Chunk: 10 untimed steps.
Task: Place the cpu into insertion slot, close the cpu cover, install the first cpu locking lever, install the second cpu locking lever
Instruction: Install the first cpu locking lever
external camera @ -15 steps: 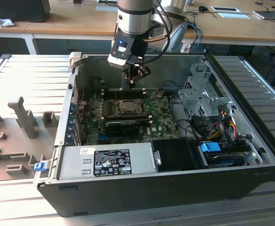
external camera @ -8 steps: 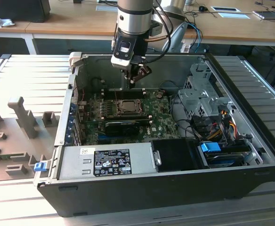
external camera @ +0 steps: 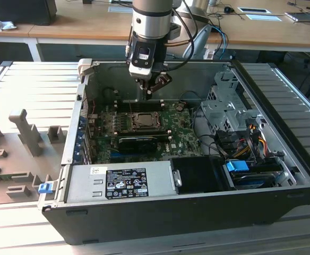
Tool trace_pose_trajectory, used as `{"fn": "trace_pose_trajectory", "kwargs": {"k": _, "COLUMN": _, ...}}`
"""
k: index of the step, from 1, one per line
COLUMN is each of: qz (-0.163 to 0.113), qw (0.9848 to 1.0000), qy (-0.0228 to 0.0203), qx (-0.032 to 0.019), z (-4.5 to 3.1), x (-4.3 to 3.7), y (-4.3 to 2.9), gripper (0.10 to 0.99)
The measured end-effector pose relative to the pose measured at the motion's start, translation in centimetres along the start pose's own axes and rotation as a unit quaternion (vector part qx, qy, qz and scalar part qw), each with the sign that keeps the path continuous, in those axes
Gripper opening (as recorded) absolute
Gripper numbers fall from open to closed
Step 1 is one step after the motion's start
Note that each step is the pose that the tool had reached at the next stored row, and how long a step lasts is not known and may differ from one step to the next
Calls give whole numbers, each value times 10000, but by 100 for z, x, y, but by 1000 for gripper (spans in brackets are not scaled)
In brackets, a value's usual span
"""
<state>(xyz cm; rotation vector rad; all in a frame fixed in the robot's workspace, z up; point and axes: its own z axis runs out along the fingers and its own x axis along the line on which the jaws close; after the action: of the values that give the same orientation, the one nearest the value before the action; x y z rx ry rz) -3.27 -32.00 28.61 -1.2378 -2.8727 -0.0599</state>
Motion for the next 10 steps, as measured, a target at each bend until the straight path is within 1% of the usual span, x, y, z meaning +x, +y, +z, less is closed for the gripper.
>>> {"fn": "trace_pose_trajectory", "kwargs": {"k": 10, "qz": -380, "qw": 9993, "qy": 12, "qx": 10, "z": 0, "x": 0, "y": 0, "gripper": 106}}
